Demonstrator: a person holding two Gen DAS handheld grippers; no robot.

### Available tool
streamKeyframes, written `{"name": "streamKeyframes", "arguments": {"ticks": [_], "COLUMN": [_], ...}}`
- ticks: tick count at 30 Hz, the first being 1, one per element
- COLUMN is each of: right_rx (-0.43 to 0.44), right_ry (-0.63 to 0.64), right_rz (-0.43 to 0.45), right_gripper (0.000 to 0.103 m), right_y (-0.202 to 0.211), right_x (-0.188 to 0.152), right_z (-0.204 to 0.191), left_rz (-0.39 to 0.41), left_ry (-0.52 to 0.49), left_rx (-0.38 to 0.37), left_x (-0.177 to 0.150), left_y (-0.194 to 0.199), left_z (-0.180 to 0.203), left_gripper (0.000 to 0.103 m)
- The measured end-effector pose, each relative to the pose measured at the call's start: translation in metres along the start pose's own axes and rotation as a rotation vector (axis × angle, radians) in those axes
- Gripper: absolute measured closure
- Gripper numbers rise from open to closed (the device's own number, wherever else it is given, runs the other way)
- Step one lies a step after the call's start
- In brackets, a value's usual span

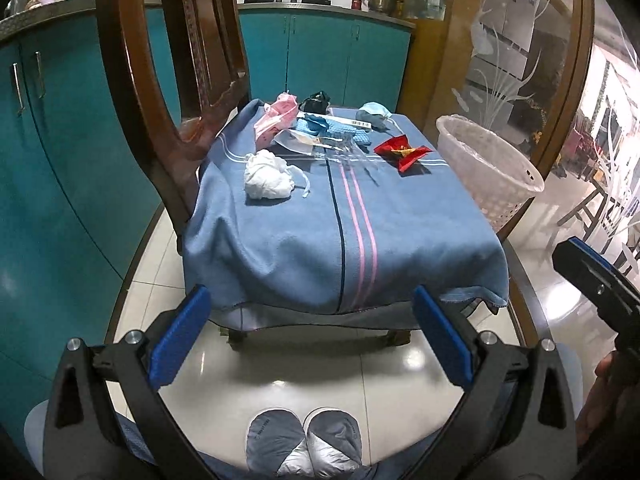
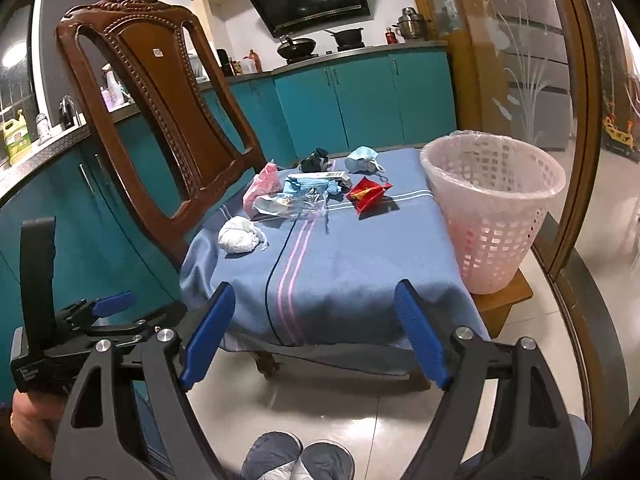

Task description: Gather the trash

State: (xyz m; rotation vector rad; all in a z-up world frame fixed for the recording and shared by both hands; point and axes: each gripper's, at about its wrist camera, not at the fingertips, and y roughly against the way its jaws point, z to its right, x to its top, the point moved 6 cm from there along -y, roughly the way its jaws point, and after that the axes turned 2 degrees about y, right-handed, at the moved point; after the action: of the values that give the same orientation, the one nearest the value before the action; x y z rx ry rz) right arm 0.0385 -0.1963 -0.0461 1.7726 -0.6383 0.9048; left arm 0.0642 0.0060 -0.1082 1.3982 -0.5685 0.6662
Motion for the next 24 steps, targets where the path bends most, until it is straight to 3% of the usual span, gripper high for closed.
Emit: {"name": "streamKeyframes", "arguments": {"ticks": [24], "right_rx": [0.008], "right_ry": [-0.01], "right_rz": [-0.016], "right_gripper": [0.023], "right_y": [-0.003], "right_x": [-0.004], "right_z": [0.0], "left_rz": [-0.019], "left_ry": [-0.005], "left_rx": [0.021], "left_x": [0.0], "left_y": [-0.014], "left_z": [-0.003], "left_gripper": [0.003]}}
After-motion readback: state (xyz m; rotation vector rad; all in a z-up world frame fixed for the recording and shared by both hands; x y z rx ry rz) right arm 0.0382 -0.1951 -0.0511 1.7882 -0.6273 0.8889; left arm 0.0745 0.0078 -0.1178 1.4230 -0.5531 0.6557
